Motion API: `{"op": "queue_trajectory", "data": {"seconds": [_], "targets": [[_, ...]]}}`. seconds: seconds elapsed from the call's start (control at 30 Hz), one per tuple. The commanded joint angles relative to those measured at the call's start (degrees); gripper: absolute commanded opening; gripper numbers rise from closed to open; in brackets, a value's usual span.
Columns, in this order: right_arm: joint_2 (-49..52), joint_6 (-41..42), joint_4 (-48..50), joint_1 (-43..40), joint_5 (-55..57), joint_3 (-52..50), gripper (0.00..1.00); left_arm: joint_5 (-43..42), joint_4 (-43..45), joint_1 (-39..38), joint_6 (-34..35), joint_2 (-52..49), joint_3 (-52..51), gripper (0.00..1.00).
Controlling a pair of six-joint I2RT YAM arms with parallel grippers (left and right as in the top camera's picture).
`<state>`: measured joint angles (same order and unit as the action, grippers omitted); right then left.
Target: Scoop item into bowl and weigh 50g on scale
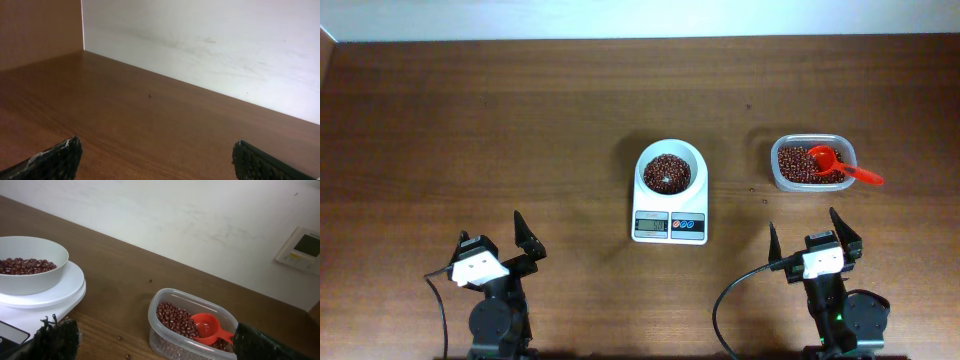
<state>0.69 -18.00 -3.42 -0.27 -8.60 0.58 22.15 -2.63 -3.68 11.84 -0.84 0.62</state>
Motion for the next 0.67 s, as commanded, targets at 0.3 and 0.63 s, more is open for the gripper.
{"op": "queue_trajectory", "data": {"seconds": [0.3,0.63], "targets": [[-0.5,0.4,-0.5,0.3,1.8,-0.3,0.99,1.2,-0.2,0.1,0.5,0.5,-0.1,0.99],[-0.5,0.4,-0.5,0.3,1.8,-0.3,0.99,1.2,-0.2,0.1,0.5,0.5,-0.1,0.99]]}}
